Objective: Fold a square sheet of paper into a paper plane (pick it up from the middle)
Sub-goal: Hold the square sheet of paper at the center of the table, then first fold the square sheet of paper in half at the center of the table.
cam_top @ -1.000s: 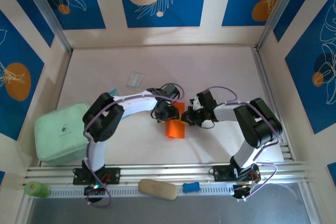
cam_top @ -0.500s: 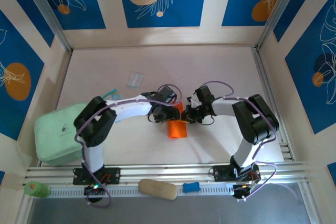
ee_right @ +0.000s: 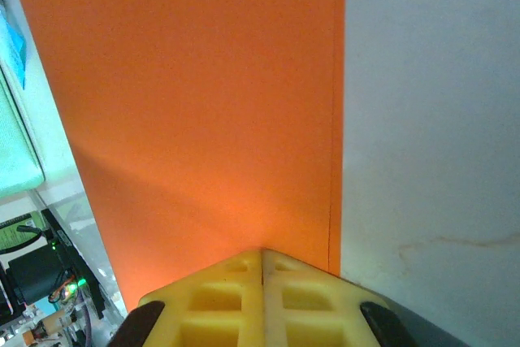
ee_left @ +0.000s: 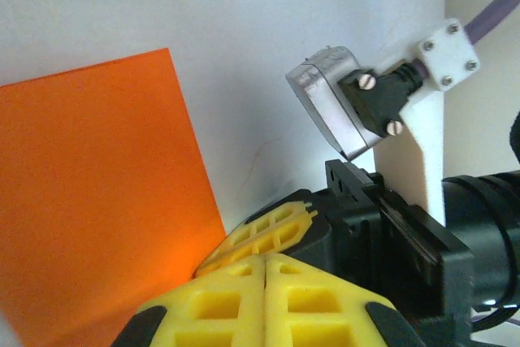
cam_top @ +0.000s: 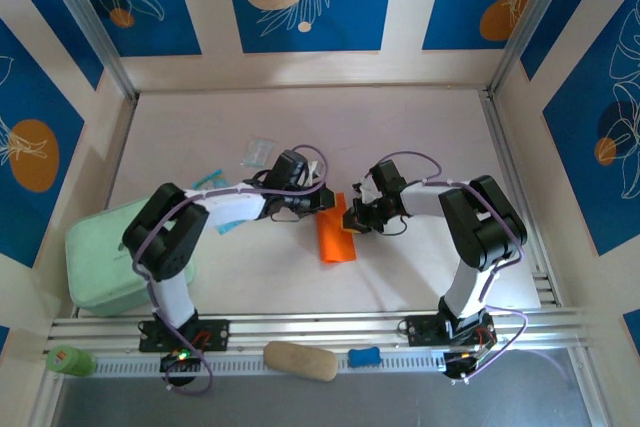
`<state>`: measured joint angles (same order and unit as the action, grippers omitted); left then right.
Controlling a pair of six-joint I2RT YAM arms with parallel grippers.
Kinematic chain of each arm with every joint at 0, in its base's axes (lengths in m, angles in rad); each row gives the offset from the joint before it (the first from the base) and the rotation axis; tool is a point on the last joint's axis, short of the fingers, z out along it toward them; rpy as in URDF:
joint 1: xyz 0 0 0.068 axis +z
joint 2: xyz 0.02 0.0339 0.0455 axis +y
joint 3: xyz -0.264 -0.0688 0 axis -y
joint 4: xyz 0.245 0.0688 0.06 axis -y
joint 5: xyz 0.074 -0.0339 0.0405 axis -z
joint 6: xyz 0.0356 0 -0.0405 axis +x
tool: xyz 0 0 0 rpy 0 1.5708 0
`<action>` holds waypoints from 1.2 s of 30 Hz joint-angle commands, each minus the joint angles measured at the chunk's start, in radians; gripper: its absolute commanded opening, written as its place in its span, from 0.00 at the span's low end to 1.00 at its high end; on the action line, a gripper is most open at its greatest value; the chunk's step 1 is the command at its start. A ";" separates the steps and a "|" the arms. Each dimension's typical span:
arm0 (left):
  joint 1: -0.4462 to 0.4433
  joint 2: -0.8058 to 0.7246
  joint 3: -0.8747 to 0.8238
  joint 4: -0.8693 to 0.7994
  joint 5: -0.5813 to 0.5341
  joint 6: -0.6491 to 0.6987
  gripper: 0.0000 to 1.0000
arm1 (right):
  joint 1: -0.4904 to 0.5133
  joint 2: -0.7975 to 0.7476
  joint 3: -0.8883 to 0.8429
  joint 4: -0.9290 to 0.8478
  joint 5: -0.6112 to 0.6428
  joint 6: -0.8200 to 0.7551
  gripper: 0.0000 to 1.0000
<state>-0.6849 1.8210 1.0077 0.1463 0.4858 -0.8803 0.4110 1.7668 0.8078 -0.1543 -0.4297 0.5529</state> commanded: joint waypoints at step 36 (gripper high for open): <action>0.062 0.064 -0.111 -0.081 0.014 0.116 0.03 | 0.013 0.031 -0.028 -0.069 0.071 0.010 0.04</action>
<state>-0.6434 1.8938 0.8928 0.2008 0.5499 -0.8192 0.4164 1.7668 0.8078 -0.1528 -0.4290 0.5571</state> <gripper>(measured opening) 0.041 0.042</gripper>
